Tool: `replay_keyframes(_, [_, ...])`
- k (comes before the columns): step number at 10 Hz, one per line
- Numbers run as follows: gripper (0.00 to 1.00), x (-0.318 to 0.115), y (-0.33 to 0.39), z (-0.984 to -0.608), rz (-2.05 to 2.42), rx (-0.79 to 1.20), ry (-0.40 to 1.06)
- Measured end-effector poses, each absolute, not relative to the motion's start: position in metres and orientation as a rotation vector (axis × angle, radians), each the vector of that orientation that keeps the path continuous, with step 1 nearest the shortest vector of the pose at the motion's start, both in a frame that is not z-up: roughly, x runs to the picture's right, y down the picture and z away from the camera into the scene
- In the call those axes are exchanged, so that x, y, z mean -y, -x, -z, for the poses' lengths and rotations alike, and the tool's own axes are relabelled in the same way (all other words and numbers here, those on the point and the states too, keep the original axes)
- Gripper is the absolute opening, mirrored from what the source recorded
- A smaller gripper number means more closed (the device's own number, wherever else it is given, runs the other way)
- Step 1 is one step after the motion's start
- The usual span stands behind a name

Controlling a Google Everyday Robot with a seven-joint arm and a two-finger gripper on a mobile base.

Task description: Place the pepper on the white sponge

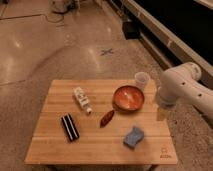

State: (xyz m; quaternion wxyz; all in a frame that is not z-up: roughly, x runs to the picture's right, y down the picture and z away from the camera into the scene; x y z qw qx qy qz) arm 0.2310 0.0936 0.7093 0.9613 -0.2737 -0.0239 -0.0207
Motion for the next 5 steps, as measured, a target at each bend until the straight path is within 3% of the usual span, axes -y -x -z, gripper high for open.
replay_keyframes(5, [0.65,-0.103,-0.133,-0.758,0.255,0.206,0.556])
